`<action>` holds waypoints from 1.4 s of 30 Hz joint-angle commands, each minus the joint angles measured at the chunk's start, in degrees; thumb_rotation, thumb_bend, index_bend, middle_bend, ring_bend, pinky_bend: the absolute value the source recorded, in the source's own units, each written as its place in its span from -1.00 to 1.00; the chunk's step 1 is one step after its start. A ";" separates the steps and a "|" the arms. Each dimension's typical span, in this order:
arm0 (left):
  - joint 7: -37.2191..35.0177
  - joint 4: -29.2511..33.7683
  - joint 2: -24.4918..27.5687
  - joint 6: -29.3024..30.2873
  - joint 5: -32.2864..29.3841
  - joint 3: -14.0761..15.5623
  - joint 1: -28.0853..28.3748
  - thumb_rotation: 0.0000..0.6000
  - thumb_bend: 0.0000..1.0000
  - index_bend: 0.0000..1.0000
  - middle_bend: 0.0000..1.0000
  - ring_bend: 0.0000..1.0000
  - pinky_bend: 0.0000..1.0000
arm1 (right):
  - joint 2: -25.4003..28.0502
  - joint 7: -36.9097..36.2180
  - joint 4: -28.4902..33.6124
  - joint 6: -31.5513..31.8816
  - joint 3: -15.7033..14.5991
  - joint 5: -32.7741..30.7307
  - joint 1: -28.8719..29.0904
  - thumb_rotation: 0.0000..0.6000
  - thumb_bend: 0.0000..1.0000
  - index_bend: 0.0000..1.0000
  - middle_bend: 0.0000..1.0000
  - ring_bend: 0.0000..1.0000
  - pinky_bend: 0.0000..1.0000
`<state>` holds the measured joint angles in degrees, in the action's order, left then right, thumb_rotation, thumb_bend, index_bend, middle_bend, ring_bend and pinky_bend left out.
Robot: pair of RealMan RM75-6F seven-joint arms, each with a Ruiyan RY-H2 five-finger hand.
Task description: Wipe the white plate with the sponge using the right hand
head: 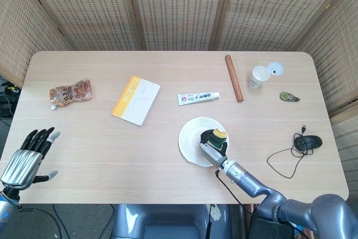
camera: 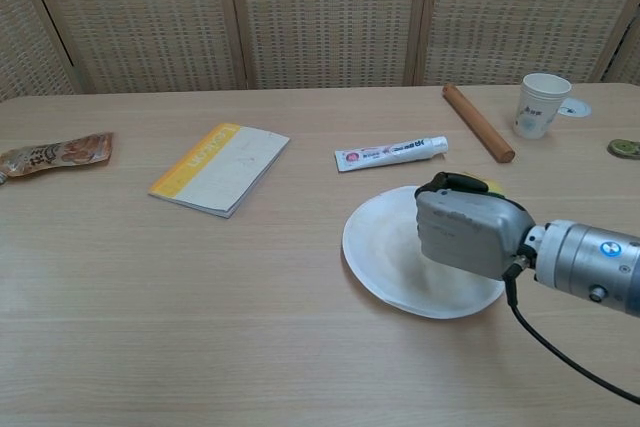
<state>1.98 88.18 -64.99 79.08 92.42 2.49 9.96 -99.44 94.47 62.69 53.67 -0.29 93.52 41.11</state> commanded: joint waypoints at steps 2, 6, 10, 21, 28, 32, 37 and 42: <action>0.04 0.12 0.04 -0.15 -0.12 0.03 0.06 1.00 -1.00 -1.00 -1.00 -1.00 -1.00 | 1.52 0.97 2.08 -0.91 0.81 -0.52 0.74 1.00 -0.30 -0.02 0.18 -0.02 0.73; 0.15 0.21 0.06 -0.08 -0.14 0.03 0.05 1.00 -1.00 -1.00 -1.00 -1.00 -1.00 | 1.53 1.55 2.06 -1.69 1.00 -0.96 1.06 1.00 -0.30 -0.02 0.18 -0.02 0.73; 0.22 0.26 0.08 -0.07 -0.35 -0.02 0.04 1.00 -1.00 -1.00 -1.00 -1.00 -1.00 | 0.80 2.26 1.59 -2.35 0.87 -1.33 1.20 1.00 -0.29 -0.02 0.19 -0.02 0.73; 0.00 0.19 0.05 -0.66 -0.96 -0.12 0.30 1.00 -1.00 -1.00 -1.00 -1.00 -1.00 | -2.48 2.64 -2.97 -5.18 1.51 -3.81 2.19 1.00 -0.29 -0.01 0.19 -0.01 0.73; -0.18 0.19 0.10 -0.49 -0.79 -0.01 0.28 1.00 -1.00 -1.00 -1.00 -1.00 -1.00 | -2.47 1.94 -2.93 -6.29 1.04 -4.52 2.71 1.00 -0.28 0.00 0.19 -0.01 0.73; -0.19 0.23 0.11 -0.30 -0.66 0.02 0.24 1.00 -1.00 -1.00 -1.00 -1.00 -1.00 | -2.57 0.41 -2.68 -6.54 0.29 -4.08 3.01 1.00 -0.28 0.01 0.21 -0.01 0.73; -0.29 0.32 0.18 -0.15 -0.51 0.13 0.19 1.00 -1.00 -1.00 -1.00 -1.00 -1.00 | -3.76 -0.09 -4.07 -6.12 -0.01 -3.95 3.06 1.00 -0.28 0.01 0.21 -0.01 0.73; -0.43 0.36 0.25 0.08 -0.46 0.11 0.13 1.00 -1.00 -1.00 -1.00 -1.00 -1.00 | -4.21 -0.32 -4.64 -6.08 -0.16 -4.18 3.03 1.00 -0.28 0.01 0.21 -0.02 0.73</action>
<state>1.55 88.54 -64.74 79.15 91.96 2.60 10.09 -103.64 94.14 58.05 47.59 -0.45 89.34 44.14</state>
